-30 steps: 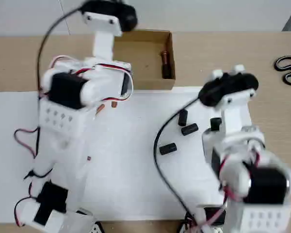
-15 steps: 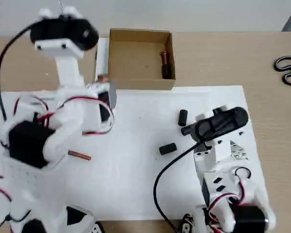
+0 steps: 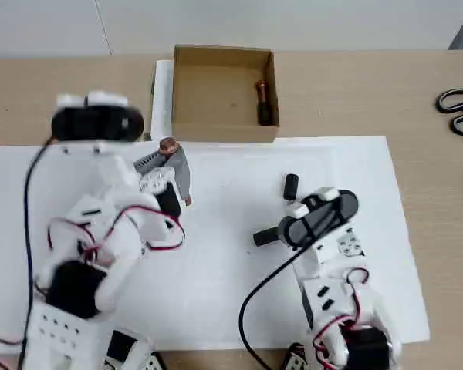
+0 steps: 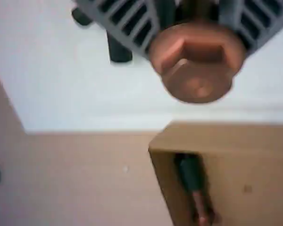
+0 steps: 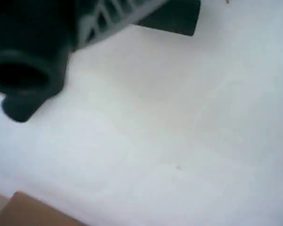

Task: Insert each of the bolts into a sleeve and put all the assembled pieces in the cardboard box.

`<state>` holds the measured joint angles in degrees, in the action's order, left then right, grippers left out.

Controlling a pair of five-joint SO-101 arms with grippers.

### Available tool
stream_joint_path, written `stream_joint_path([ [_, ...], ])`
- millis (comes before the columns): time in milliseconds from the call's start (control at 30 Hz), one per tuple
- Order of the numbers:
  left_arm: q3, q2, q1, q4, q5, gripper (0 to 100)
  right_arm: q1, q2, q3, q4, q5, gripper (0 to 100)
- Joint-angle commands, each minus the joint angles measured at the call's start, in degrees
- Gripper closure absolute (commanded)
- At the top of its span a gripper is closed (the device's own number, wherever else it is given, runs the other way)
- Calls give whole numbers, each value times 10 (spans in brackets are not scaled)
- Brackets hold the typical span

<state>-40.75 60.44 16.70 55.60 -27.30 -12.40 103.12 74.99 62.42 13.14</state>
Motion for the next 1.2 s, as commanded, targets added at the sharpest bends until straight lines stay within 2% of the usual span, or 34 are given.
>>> stream_joint_path([
  [0,-129,94,-3,-142,-3,995,-21,7,28,-58,5,996],
  [100,-195,149,-3,-185,-3,995,-41,7,56,-96,-4,996],
  [300,-262,215,-2,-198,-5,995,-119,7,81,-153,-58,996],
  [433,-327,253,-3,-253,0,995,-160,7,106,-196,-65,996],
  [667,-447,351,-10,-382,90,995,-200,7,136,-238,-62,996],
  [767,-466,389,-6,-382,86,995,-218,7,137,-239,-62,996],
  [967,-468,408,-6,-360,0,995,-224,7,148,-240,-62,996],
  [1167,-468,409,-11,-365,-1,995,-244,7,157,-240,-65,996],
])
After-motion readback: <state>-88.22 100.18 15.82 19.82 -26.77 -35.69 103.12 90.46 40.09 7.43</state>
